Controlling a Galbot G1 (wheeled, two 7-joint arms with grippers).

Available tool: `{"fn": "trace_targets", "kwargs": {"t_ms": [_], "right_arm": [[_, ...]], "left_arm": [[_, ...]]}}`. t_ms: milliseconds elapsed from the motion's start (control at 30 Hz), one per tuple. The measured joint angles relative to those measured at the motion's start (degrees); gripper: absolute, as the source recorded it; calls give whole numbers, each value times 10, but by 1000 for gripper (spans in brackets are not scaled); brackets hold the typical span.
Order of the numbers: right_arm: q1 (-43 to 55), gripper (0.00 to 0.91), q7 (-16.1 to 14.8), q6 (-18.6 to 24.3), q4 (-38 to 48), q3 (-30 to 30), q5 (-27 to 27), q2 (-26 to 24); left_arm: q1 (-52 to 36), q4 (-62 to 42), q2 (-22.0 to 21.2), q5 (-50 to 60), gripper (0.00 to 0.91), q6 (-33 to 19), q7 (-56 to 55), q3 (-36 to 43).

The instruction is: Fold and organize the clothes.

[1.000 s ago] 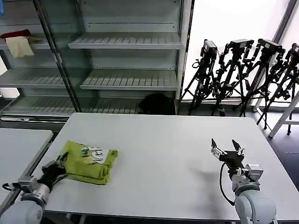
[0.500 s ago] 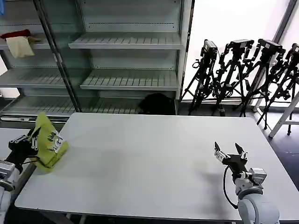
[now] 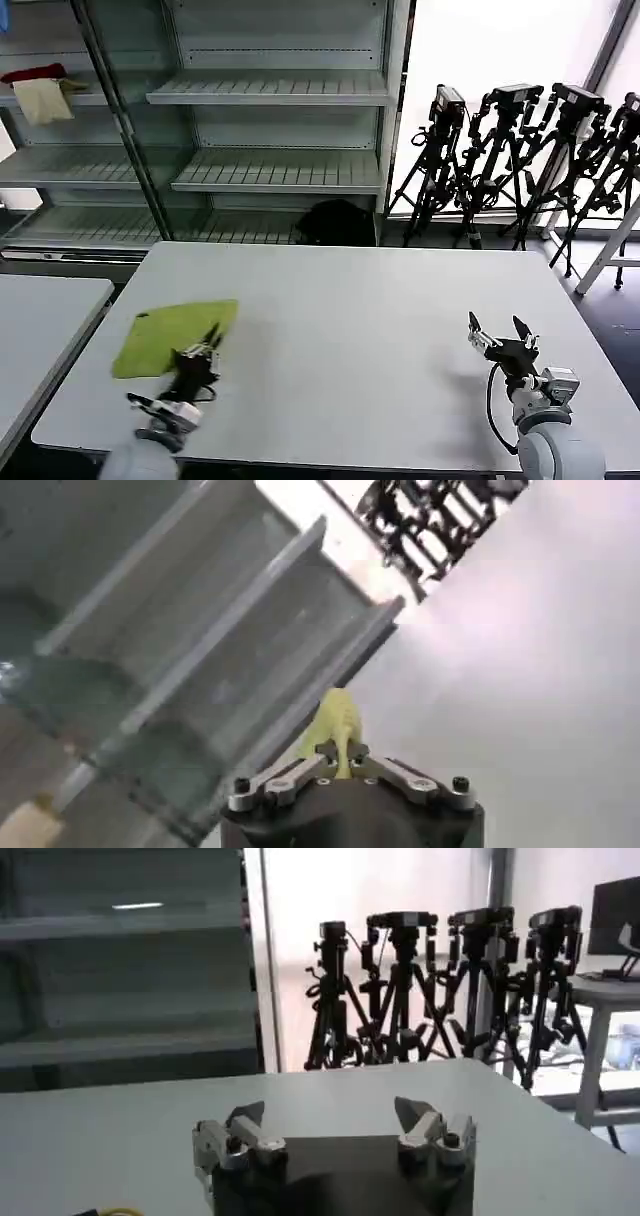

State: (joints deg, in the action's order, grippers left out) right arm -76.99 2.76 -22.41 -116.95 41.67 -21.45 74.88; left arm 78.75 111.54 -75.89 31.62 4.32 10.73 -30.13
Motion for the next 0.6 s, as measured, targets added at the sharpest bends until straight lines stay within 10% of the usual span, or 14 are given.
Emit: {"fn": "trace_targets", "kwargs": {"t_ms": [233, 267, 300, 600], "right_arm": [[6, 907, -2, -10, -9, -9, 10, 6], [6, 907, -3, -12, -10, -11, 11, 7], [6, 907, -4, -14, -12, -14, 14, 8], [1, 907, -15, -52, -38, -45, 37, 21]], "left_arm": [[-17, -1, -34, -6, 30, 10, -25, 97], [-20, -2, -38, -9, 312, 14, -29, 109], [-24, -4, -43, -15, 907, 20, -33, 122], [-72, -28, -81, -78, 907, 81, -85, 204]]}}
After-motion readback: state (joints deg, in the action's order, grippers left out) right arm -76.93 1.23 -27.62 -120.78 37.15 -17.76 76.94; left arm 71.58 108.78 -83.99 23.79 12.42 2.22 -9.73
